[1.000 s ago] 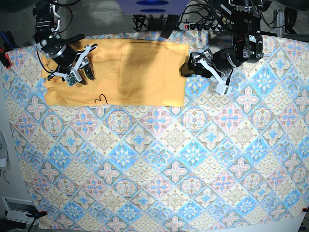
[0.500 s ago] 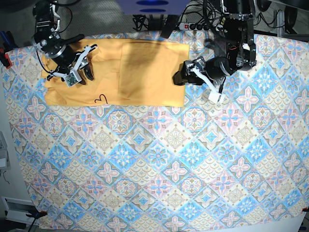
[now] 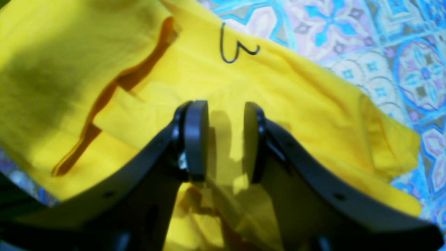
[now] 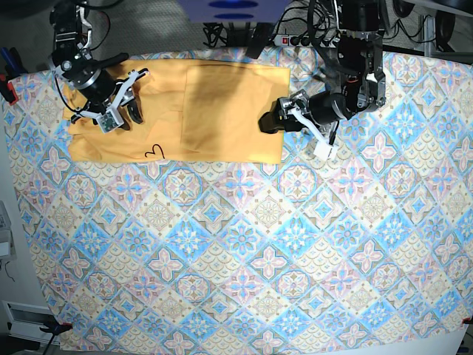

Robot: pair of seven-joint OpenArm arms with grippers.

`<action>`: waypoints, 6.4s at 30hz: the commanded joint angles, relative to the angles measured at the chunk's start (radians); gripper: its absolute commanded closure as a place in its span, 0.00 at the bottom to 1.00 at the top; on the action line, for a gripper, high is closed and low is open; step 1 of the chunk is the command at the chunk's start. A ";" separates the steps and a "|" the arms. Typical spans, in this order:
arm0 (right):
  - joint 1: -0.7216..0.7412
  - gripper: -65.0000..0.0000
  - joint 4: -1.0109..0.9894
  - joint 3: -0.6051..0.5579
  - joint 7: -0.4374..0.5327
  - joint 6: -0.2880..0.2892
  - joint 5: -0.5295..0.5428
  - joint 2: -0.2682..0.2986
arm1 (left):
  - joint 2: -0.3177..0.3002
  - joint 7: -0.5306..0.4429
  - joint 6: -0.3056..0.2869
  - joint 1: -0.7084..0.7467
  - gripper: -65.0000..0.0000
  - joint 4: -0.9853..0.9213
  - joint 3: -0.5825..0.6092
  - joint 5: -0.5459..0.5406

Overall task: Fold the T-shirt properly
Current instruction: 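Release the fabric and pull the left gripper back to the strip's end, then grasp both ends of the folded shirt with both grippers, then fold the end held by the right gripper over toward the left gripper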

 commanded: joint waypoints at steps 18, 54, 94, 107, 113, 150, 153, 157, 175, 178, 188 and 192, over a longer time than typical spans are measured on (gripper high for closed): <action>-0.002 0.74 0.020 0.005 0.023 0.003 0.012 0.011 | -0.004 -0.043 0.005 -0.026 0.90 -0.013 0.117 0.012; 0.238 0.50 -0.088 0.165 -0.480 0.005 0.492 0.056 | -0.113 -0.043 0.002 0.078 0.91 0.157 -0.114 0.012; 0.343 0.45 -0.444 -0.032 -0.472 0.043 0.495 -0.005 | -0.108 -0.045 0.002 0.074 0.91 0.143 -0.108 0.016; 0.343 0.91 -0.496 -0.038 -0.479 0.045 0.496 -0.016 | -0.106 -0.046 0.000 0.058 0.91 0.088 -0.110 0.012; 0.360 0.95 -0.464 -0.033 -0.480 0.045 0.506 -0.016 | -0.106 -0.046 0.000 0.058 0.91 0.087 -0.108 0.012; 0.471 1.00 -0.098 -0.420 -0.482 0.045 0.651 -0.113 | -0.024 -0.178 0.000 -0.084 0.91 -0.075 0.077 0.012; 0.492 1.00 -0.098 -0.455 -0.491 0.045 0.627 -0.125 | -0.024 -0.178 0.000 -0.084 0.91 -0.073 0.077 0.012; 0.532 1.00 -0.138 -0.520 -0.509 0.045 0.564 -0.130 | -0.022 -0.178 0.000 -0.084 0.91 -0.073 0.077 0.012; 0.632 0.56 -0.278 -0.644 -0.472 0.042 0.545 -0.177 | -0.022 -0.178 0.000 -0.080 0.90 -0.072 0.074 0.012; 0.633 0.46 -0.263 -0.638 -0.469 0.042 0.545 -0.177 | -0.022 -0.178 0.000 -0.080 0.90 -0.072 0.074 0.012; 0.653 0.40 -0.169 -0.547 -0.388 0.040 0.544 -0.143 | -0.025 -0.178 0.000 -0.035 0.90 -0.001 0.068 0.010; 0.641 0.40 -0.155 -0.497 -0.385 0.040 0.545 -0.084 | -0.028 -0.176 0.000 0.008 0.82 0.090 0.068 0.010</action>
